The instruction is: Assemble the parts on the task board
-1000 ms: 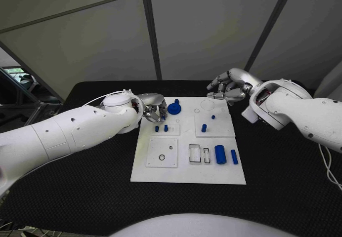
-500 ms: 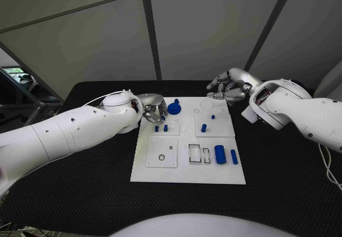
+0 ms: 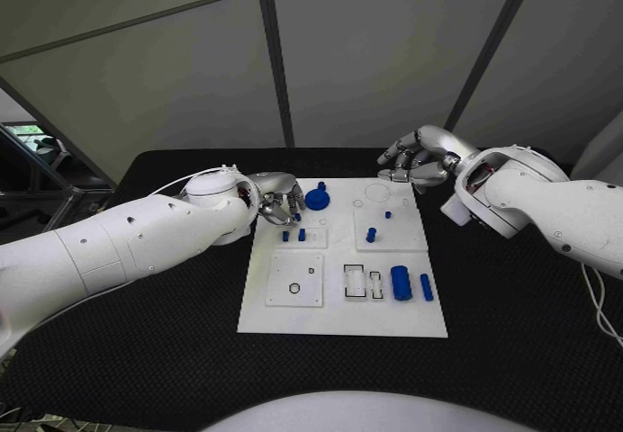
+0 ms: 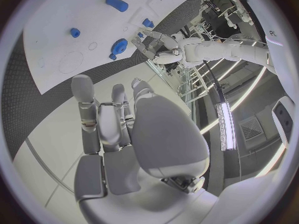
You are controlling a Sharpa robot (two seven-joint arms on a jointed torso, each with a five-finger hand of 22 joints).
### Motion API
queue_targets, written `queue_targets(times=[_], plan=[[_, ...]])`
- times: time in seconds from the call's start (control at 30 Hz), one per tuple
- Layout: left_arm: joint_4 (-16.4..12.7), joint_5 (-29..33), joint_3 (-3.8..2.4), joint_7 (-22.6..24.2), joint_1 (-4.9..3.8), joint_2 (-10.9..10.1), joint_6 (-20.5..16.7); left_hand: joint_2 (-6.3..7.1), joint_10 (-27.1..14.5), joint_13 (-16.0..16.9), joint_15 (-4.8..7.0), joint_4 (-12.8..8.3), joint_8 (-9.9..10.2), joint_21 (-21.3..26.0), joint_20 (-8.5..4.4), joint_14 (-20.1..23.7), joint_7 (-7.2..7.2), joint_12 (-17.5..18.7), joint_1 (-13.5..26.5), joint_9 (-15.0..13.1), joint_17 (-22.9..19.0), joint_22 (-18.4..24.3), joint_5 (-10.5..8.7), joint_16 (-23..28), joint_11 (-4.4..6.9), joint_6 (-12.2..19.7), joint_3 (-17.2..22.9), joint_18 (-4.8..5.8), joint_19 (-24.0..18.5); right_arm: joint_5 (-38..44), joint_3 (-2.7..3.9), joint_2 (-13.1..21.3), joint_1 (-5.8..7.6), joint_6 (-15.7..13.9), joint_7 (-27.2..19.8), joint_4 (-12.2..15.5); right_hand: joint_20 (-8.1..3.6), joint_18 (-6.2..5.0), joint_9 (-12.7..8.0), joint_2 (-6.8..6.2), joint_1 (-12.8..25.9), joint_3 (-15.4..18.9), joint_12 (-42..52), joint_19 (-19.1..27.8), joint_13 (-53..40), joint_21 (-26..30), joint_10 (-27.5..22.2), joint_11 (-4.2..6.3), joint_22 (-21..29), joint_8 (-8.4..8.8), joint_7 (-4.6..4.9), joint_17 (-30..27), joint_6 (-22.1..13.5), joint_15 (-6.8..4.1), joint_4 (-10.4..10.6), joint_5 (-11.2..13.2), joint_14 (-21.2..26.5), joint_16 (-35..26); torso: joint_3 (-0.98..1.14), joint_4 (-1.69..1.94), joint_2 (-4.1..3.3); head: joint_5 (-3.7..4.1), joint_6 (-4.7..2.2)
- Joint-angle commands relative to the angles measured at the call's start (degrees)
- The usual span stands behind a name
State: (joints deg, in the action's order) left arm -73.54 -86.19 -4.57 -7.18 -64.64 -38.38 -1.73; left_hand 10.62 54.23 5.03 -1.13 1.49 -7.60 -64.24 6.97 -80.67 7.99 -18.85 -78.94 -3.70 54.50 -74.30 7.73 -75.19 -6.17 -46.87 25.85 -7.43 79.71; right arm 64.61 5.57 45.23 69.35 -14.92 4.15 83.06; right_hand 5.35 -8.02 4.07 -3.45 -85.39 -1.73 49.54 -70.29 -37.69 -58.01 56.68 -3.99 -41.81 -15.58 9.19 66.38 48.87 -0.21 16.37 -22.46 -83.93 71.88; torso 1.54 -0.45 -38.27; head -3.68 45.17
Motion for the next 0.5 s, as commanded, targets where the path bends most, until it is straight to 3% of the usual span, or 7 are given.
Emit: queue_targets(times=[0.03,0.2,0.27,0.43,0.47,0.5], plan=[[-0.20,0.50,-0.03,-0.47,-0.07,-0.55,-0.14,-0.11,-0.57,-0.08,-0.27,-0.06,0.26,0.30,0.00,0.05,-0.14,0.38,0.35,-0.08,-0.06,0.10,-0.32,0.13,-0.09,0.16,-0.40,1.76,-0.28,3.11,0.04,0.30,0.08,0.86,1.25,-0.02,-0.12,-0.27,-0.04,0.01,-0.82,-0.78,-3.35,-1.29,2.73,-1.06,-0.77,0.08,-1.71,-0.51,-0.03,0.05,-0.25,-0.53,0.01,-0.12,-0.67,-0.17,0.02,0.01,0.01,0.13,-0.19],[-0.70,0.78,-0.04,-0.28,-0.06,-1.79,-0.87,-0.18,-0.89,-0.14,-0.33,-0.10,0.24,0.53,0.04,0.05,-0.08,0.55,0.22,-0.11,-0.12,0.21,-0.30,0.11,-0.17,0.07,-0.65,1.73,-0.33,7.29,0.03,0.59,-0.02,1.26,2.46,-0.45,-0.20,-0.02,-0.01,-0.33,-3.11,-2.89,-12.98,-2.28,10.07,-2.25,-1.83,-0.16,-3.26,-0.93,0.01,-0.65,1.38,-0.49,-0.33,1.67,-1.07,-0.60,-0.09,0.02,0.04,0.24,-0.35],[-0.99,1.23,-0.05,0.05,-0.06,-2.48,-1.64,-0.31,-1.00,-0.16,-0.36,-0.15,0.18,0.61,0.07,0.02,0.06,0.61,0.06,-0.14,-0.09,0.25,-0.27,0.07,-0.20,-0.09,-0.72,1.72,-0.34,10.06,0.02,0.74,-0.33,1.40,2.90,-0.54,-0.08,-0.02,-0.13,-0.75,-3.96,-3.81,-17.56,-2.37,13.82,-2.47,-1.13,-0.51,-3.52,-0.63,0.20,-0.65,2.37,-0.28,-0.36,3.45,-1.20,-0.55,-0.10,0.04,0.05,0.23,-0.39],[-1.41,6.43,-0.12,2.16,-0.05,-4.61,-5.98,-0.85,-0.51,-0.09,-0.36,-0.17,-0.99,1.53,0.12,0.15,1.17,0.38,-0.30,-0.49,-0.68,0.74,-0.25,0.19,-0.16,-2.49,-0.91,1.53,-0.56,17.12,-0.01,0.82,-1.01,1.72,3.71,-0.94,0.15,0.16,-0.08,-1.10,-5.93,-6.07,-24.95,-2.81,19.70,-3.45,-0.06,-0.53,-4.80,-0.22,-0.43,0.01,5.09,-0.24,-0.93,8.24,-1.58,0.13,0.00,0.01,0.09,0.32,-0.72],[-1.43,8.59,-0.17,2.96,-0.05,-5.12,-7.29,-0.88,-0.31,-0.07,-0.35,-0.12,-1.22,1.90,0.10,0.29,1.38,0.30,-0.24,-0.54,-1.11,0.95,-0.27,0.37,-0.14,-2.96,-0.98,1.46,-0.69,18.73,-0.02,0.83,-1.22,1.77,3.87,-0.97,0.13,0.16,-0.15,-1.34,-6.03,-6.61,-26.26,-2.87,20.90,-3.64,0.60,-0.47,-5.04,0.23,-0.39,0.06,5.43,-0.18,-0.90,9.07,-1.63,0.21,-0.01,0.03,0.12,0.38,-0.79],[-1.43,11.26,-0.20,3.87,-0.05,-5.63,-8.62,-0.96,-0.19,-0.07,-0.34,-0.13,-1.55,4.70,0.09,1.76,1.59,0.27,-0.31,-0.57,-5.08,2.59,-0.25,2.34,-0.17,-3.67,-0.99,0.91,-1.85,20.32,-0.03,0.85,-1.44,1.82,4.03,-1.00,0.17,0.22,-0.14,-1.55,-6.16,-6.99,-27.22,-2.95,21.74,-3.85,0.83,-0.45,-5.32,0.46,-0.61,0.24,5.81,-0.15,-0.97,9.47,-1.70,0.38,-0.01,0.04,0.09,0.47,-0.88]])
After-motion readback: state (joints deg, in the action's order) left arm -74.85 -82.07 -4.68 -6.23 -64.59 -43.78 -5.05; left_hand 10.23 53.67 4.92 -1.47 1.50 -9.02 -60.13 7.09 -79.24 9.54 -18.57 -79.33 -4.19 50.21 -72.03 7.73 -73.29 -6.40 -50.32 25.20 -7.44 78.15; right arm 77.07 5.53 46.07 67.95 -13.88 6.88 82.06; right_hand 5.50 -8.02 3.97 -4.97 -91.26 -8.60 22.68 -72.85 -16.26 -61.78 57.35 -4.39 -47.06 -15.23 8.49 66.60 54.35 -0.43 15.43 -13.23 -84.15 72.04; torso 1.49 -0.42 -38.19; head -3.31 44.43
